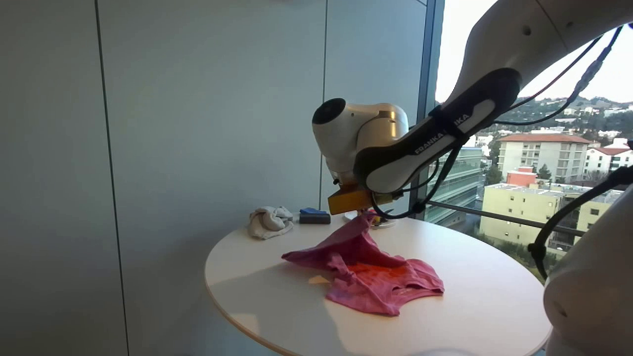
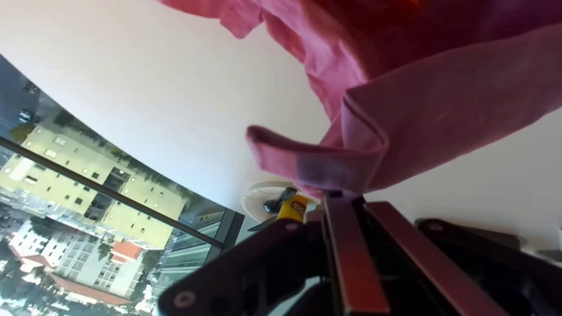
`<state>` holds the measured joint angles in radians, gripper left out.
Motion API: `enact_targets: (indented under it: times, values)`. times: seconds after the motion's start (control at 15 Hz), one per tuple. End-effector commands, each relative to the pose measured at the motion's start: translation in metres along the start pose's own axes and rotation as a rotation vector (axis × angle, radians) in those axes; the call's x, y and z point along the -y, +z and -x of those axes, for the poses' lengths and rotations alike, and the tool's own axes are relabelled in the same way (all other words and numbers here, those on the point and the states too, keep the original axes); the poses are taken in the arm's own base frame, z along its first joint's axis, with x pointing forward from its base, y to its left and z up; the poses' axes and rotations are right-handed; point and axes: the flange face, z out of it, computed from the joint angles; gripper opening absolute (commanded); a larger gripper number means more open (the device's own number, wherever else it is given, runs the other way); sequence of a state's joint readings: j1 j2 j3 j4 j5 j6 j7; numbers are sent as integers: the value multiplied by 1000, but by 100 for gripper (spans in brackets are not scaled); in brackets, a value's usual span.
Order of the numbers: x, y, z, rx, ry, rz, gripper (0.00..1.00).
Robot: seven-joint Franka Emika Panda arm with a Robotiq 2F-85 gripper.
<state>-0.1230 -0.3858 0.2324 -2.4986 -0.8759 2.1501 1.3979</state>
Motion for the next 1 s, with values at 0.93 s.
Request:
enact_targets:
  times: [0.93]
  values:
    - [97, 98, -25, -64, -49, 111, 6]
